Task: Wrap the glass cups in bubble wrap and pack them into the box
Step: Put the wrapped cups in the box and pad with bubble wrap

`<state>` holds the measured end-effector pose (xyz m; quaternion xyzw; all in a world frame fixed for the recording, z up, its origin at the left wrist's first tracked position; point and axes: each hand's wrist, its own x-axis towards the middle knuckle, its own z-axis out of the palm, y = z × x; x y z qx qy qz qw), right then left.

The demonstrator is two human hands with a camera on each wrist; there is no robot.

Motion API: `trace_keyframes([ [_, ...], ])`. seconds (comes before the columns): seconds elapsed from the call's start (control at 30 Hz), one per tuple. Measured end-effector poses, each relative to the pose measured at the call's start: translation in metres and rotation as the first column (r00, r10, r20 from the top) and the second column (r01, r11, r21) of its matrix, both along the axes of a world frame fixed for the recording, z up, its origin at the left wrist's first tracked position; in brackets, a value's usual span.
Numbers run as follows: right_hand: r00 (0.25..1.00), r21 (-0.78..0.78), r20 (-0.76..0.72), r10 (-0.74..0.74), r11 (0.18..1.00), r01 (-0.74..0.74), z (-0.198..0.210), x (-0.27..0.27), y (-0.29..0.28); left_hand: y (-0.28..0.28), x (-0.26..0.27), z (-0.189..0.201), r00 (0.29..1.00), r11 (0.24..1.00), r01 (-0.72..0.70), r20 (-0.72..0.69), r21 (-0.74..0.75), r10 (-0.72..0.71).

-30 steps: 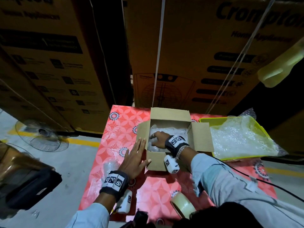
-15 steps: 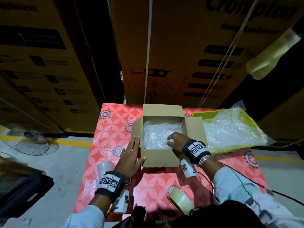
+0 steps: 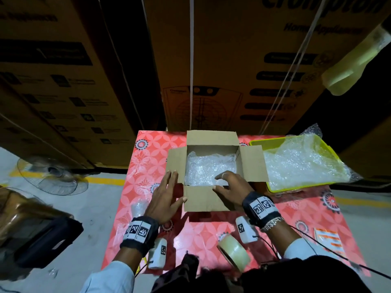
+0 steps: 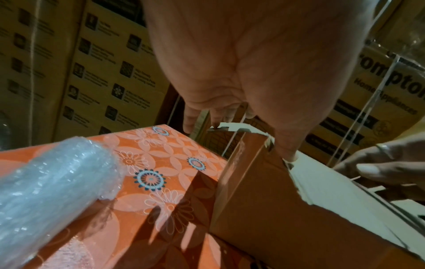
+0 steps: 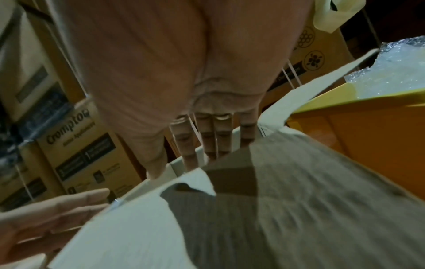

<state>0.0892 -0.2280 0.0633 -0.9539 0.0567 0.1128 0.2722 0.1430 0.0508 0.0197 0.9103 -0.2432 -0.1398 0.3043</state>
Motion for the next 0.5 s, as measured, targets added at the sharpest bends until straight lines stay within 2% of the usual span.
trace_keyframes([
  [0.1,0.985,0.208,0.168,-0.027,0.978,-0.009,0.006,-0.013,0.010,0.022,-0.016,0.008,0.994,0.993,-0.101,0.040,-0.066,0.104],
  [0.2,0.966,0.412,0.257,-0.033,0.908,-0.079,0.010,-0.026,0.030,0.050,-0.045,0.018,0.968,0.965,-0.225,0.086,-0.134,0.238],
  [0.3,0.971,0.554,0.238,0.039,0.815,-0.168,0.014,-0.033,0.056,0.078,-0.079,0.024,0.935,0.936,-0.333,0.084,-0.113,0.343],
  [0.4,0.968,0.608,0.185,0.167,0.755,-0.246,0.007,-0.037,0.085,0.098,-0.118,0.026,0.894,0.894,-0.448,0.010,-0.033,0.448],
  [0.5,0.955,0.623,0.180,0.234,0.725,-0.295,-0.005,-0.038,0.122,0.111,-0.153,0.024,0.845,0.845,-0.534,-0.051,-0.019,0.533],
])
